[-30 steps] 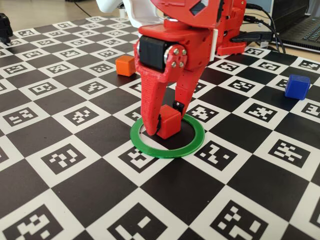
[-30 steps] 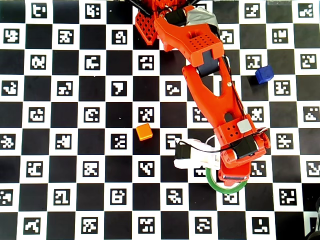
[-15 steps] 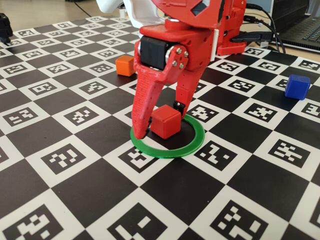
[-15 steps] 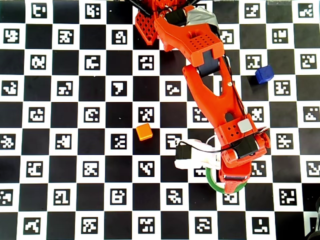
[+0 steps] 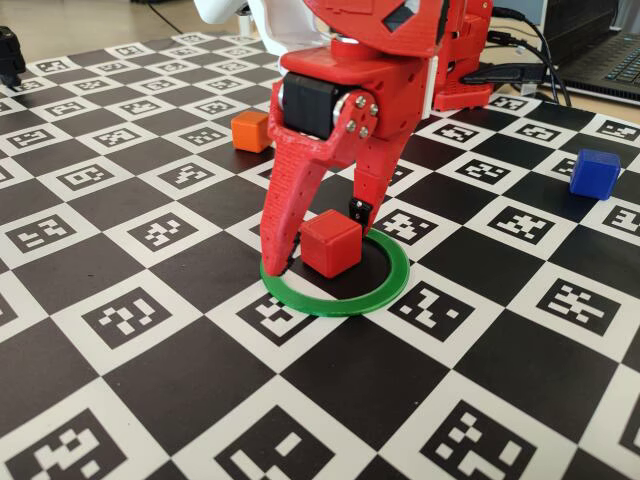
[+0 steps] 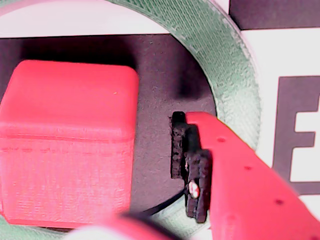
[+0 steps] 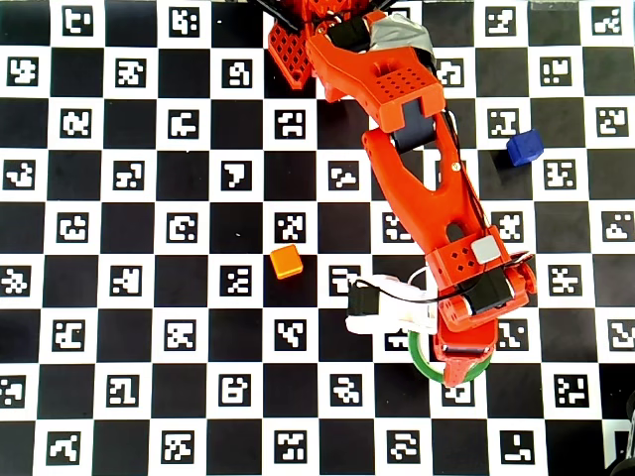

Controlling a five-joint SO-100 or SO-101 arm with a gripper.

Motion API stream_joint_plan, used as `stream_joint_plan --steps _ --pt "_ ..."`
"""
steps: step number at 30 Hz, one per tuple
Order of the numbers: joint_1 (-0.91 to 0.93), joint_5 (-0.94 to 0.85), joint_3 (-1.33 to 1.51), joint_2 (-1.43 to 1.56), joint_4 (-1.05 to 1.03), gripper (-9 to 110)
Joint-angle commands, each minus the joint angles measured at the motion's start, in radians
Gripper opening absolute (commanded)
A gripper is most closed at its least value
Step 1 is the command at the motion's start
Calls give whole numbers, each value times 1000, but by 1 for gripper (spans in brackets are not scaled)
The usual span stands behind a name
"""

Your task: Grab the red cube then put it in the green circle then put the blue cube on top and finally the orange cube on top

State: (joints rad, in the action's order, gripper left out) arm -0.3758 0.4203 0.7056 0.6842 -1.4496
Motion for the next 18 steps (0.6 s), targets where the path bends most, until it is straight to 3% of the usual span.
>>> stream_joint_plan --steps 1,18 --pt "6 3 -12 196 8 44" --pt "57 -98 399 663 -26 43"
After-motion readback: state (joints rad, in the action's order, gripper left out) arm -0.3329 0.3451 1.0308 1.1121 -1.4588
